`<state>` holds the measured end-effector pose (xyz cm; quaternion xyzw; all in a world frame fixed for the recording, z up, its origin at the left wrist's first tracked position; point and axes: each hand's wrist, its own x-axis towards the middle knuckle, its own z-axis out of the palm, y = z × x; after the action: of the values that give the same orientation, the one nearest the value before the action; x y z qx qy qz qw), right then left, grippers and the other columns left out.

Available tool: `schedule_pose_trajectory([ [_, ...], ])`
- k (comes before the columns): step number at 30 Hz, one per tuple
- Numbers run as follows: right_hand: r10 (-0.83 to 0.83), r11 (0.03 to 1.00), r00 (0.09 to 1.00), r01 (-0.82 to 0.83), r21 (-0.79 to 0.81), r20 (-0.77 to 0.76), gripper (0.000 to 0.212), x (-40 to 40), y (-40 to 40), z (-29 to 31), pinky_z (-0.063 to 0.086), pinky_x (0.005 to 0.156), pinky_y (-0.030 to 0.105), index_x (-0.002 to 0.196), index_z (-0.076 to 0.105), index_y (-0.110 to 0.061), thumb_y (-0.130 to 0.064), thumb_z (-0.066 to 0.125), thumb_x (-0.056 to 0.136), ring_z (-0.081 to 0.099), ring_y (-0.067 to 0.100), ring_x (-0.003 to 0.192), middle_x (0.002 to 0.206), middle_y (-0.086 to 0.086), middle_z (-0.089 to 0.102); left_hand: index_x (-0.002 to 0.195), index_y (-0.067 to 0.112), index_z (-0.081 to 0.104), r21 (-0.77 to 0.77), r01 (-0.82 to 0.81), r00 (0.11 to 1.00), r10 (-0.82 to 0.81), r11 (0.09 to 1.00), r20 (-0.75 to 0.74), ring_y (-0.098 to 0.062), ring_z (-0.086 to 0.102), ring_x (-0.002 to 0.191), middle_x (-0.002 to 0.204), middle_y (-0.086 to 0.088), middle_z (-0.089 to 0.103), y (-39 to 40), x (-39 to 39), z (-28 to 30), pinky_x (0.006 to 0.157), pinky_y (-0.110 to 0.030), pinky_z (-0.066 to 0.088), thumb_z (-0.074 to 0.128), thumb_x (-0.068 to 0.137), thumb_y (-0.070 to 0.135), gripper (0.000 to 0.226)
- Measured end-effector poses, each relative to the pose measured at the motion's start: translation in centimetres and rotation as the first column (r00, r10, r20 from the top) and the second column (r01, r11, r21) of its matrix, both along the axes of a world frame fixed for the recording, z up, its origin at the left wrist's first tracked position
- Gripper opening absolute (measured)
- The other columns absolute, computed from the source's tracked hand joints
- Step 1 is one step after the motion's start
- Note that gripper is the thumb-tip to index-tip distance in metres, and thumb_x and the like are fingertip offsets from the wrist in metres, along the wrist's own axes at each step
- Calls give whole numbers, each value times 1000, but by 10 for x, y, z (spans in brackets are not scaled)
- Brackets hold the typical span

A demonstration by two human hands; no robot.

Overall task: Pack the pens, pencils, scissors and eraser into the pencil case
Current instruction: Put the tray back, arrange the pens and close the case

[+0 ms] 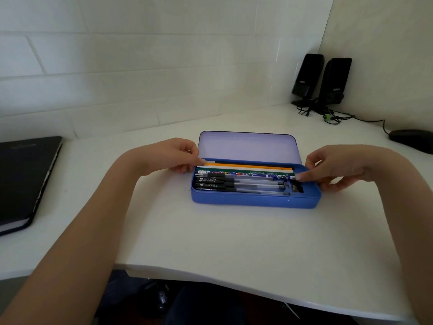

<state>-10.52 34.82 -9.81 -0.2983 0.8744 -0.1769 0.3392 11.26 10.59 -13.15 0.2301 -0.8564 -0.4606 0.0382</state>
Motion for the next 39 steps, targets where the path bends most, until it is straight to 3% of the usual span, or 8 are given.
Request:
schedule_pose_trajectory([
  [6, -124, 974, 991, 112, -196, -49, 47, -2, -6, -6, 50, 58, 27, 100, 61, -6, -49, 62, 81, 57, 17, 69, 85, 8, 62, 93, 12, 56, 175, -213, 969, 231, 961, -91, -15, 52, 61, 78, -5, 62, 0, -3, 1, 58, -23, 44, 49, 94, 34, 23],
  [11, -134, 932, 975, 62, -358, -179, 53, 2, -21, -21, 46, 60, 25, 112, 60, -2, -49, 49, 90, 54, 18, 76, 93, 11, 61, 109, 9, 59, 137, -248, 961, 261, 959, -90, -12, 58, 69, 95, -4, 65, -1, -5, -3, 57, -19, 47, 50, 94, 35, 31],
  [15, -227, 821, 973, 174, -544, -31, 49, 1, -25, -24, 50, 64, 28, 113, 58, -4, -47, 45, 93, 58, 21, 86, 111, 16, 62, 102, 15, 63, 261, -217, 948, 267, 941, -172, -13, 60, 72, 94, -1, 67, -1, -6, -2, 62, -21, 48, 38, 98, 39, 34],
  [19, -234, 716, 971, 201, -669, 42, 34, 1, -24, -19, 49, 65, 27, 105, 57, -12, -42, 43, 96, 56, 16, 76, 98, 5, 58, 110, 17, 65, 297, -79, 966, 147, 952, -214, -13, 65, 90, 101, 3, 70, -7, -1, -1, 80, -27, 53, 62, 88, 26, 24],
  [24, -243, 691, 969, 209, -692, 50, 30, 1, -25, -21, 48, 65, 28, 98, 57, -14, -39, 42, 97, 54, 14, 71, 86, -1, 56, 115, 22, 63, 472, 144, 986, -85, 870, -145, -13, 68, 101, 112, -2, 71, -17, 7, -4, 79, -21, 54, 90, 43, 19, 76],
  [30, -263, 616, 949, 303, -727, 173, 36, 3, -28, -16, 49, 74, 30, 85, 57, -25, -51, 34, 95, 57, 14, 73, 82, -3, 59, 119, 13, 60, 492, 147, 986, -89, 858, -140, -16, 67, 105, 118, -5, 69, -23, 3, -11, 82, -22, 54, 95, 36, 20, 91],
  [34, -254, 576, 940, 338, -744, 230, 45, 1, -25, -10, 49, 79, 37, 67, 54, -21, -52, 36, 94, 57, 17, 73, 76, 1, 61, 114, 10, 66, 464, 151, 985, -91, 873, -149, -16, 66, 105, 115, -5, 70, -25, 3, -12, 83, -22, 54, 82, 59, -2, 58],
  [39, -130, 744, 989, 146, -652, 73, 51, 6, -26, -13, 52, 82, 36, 62, 60, -13, -49, 42, 93, 69, 20, 78, 88, 5, 74, 97, 18, 76, 377, 217, 974, -175, 900, -141, -9, 64, 108, 113, -1, 71, -25, 13, -6, 87, -17, 51, 61, 71, -12, 42],
])
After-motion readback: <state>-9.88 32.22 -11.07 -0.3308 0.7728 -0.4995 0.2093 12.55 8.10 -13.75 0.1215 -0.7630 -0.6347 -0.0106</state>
